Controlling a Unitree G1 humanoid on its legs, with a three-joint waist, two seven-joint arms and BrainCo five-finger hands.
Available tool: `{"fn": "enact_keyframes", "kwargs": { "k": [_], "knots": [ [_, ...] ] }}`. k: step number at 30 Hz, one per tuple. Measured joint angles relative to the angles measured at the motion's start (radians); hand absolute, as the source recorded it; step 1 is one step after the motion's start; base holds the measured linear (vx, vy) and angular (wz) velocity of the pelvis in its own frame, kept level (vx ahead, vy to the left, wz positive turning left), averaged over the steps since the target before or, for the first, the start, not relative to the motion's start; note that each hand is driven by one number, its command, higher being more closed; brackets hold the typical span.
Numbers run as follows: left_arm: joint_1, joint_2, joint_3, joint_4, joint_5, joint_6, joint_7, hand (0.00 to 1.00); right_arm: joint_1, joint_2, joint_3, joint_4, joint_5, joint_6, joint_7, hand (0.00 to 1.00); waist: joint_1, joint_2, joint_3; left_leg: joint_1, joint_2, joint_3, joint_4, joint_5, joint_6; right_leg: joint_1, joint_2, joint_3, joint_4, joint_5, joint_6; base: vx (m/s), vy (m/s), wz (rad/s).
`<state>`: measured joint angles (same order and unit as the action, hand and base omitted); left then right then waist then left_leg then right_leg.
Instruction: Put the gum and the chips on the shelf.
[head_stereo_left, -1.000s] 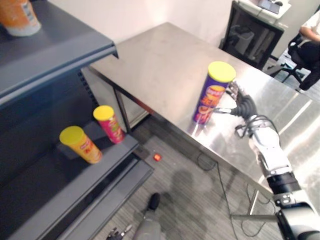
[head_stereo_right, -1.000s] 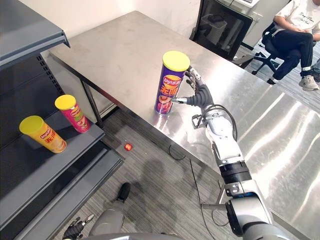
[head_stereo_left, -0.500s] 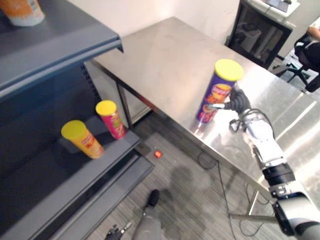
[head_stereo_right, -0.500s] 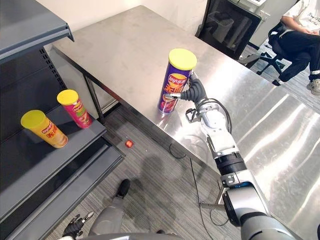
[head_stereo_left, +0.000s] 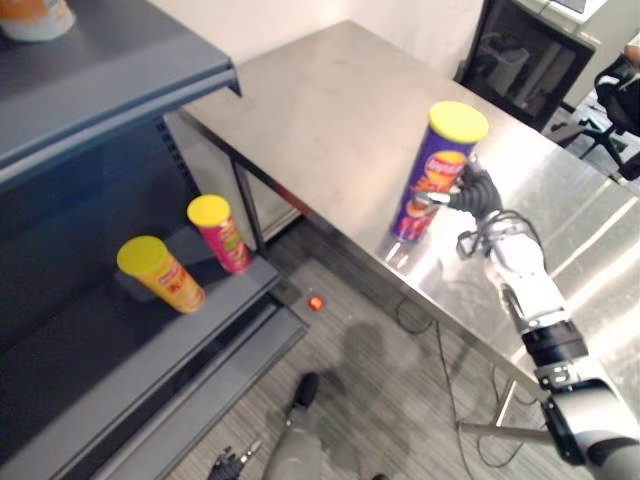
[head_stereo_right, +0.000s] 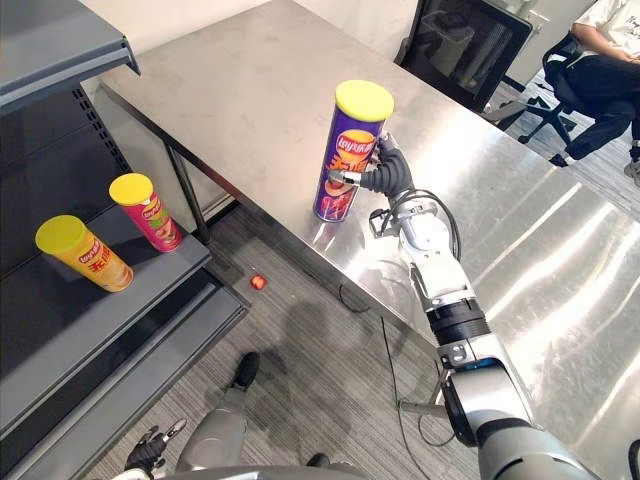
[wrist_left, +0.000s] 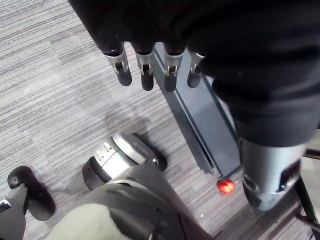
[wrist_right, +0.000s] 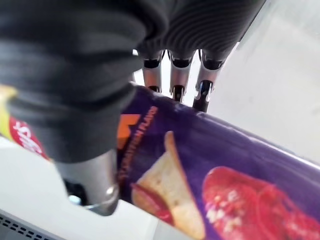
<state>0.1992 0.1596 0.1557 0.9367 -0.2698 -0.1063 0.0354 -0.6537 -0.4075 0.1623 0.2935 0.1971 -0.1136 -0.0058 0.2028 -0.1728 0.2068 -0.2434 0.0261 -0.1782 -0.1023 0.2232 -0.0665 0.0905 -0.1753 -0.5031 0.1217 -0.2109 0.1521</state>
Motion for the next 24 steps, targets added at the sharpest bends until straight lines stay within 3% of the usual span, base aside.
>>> {"fn": "enact_keyframes", "kwargs": {
  "k": [13,19,21,24],
  "knots": [
    [-0.001,0.000,0.000,-0.003,0.012,0.001,0.001,0.00,0.012,0.034,-0.099,-0.099,-0.011,-0.001,-0.041,1.00,-0.006,0.002,0.001,0.001,0.000,-0.001,0.001,-0.004,-0.005,0.003,0.001,0.001,-0.002,0.000,0.000,0.00,0.000,0.00],
    [-0.001,-0.001,0.004,-0.011,0.058,0.001,0.002,0.00,0.119,0.063,-0.152,-0.354,-0.207,-0.034,-0.099,1.00,-0.010,0.002,0.001,0.021,-0.005,-0.001,0.005,-0.004,-0.006,0.027,-0.002,-0.003,-0.015,0.000,0.001,0.00,-0.001,-0.01],
    [-0.002,-0.002,0.008,-0.014,0.088,0.001,0.002,0.00,0.193,0.075,-0.146,-0.481,-0.352,-0.071,-0.118,1.00,-0.013,0.003,0.000,0.038,-0.005,0.002,0.003,-0.008,-0.010,0.041,-0.002,-0.001,-0.019,-0.001,0.001,0.02,-0.006,-0.06],
    [0.000,-0.002,0.008,-0.015,0.101,0.001,0.004,0.00,0.269,0.075,-0.106,-0.554,-0.480,-0.100,-0.127,1.00,-0.026,0.006,-0.002,0.042,-0.003,0.004,0.003,-0.013,-0.016,0.041,-0.001,0.003,-0.018,-0.005,0.001,-0.01,-0.002,-0.04]
  ]
}}
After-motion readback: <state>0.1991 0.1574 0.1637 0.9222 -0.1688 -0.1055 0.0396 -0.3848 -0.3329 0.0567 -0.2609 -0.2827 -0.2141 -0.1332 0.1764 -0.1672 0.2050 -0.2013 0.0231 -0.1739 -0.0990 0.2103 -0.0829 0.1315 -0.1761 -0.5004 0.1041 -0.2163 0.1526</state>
